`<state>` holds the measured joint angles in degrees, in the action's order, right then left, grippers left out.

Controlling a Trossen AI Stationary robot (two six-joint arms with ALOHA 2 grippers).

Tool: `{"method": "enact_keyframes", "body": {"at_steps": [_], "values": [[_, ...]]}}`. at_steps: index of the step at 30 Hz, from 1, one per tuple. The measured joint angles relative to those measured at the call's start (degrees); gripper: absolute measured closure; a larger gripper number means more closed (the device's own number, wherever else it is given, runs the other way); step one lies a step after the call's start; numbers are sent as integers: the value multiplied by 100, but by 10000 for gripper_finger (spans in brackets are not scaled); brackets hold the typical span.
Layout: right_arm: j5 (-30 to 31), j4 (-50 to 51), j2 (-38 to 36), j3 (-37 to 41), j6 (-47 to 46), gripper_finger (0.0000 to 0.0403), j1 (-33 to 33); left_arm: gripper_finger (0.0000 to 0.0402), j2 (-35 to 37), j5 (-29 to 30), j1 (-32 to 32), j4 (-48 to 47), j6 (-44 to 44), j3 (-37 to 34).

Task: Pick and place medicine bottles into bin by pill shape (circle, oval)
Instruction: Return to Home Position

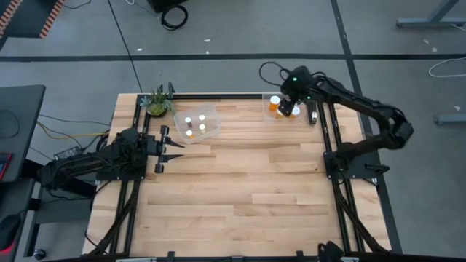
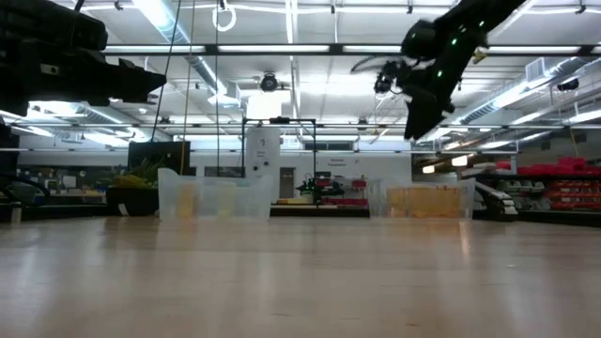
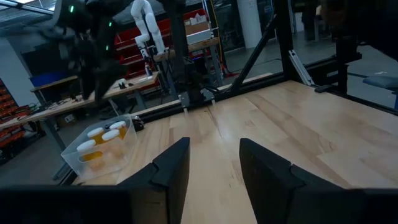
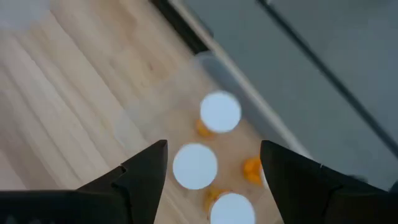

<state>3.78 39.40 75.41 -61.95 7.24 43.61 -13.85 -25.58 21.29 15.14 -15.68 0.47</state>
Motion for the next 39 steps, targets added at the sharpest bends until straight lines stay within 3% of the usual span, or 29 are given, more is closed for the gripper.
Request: {"method": "enact_keyframes", "body": {"at_steps": [9, 19, 26, 32, 39], "values": [[-274, -300, -1579, 335, -514, 138, -471, 261, 0, 1, 0, 0, 0, 0], [-379, -1822, -3555, 2038, -977, 138, -1637, 253, 0, 0, 0, 0, -2, -1], [-1098, -2540, -4724, 3016, -906, 138, -2125, 259, 0, 0, 0, -1, 0, -2], [-1157, -3609, -5136, 4071, -1168, 138, -2485, 264, 0, 0, 1, -1, 0, 0], [-1157, -5642, -5138, 5579, -1066, 138, -2987, 256, -2, 1, -1, -1, -2, 0]]}}
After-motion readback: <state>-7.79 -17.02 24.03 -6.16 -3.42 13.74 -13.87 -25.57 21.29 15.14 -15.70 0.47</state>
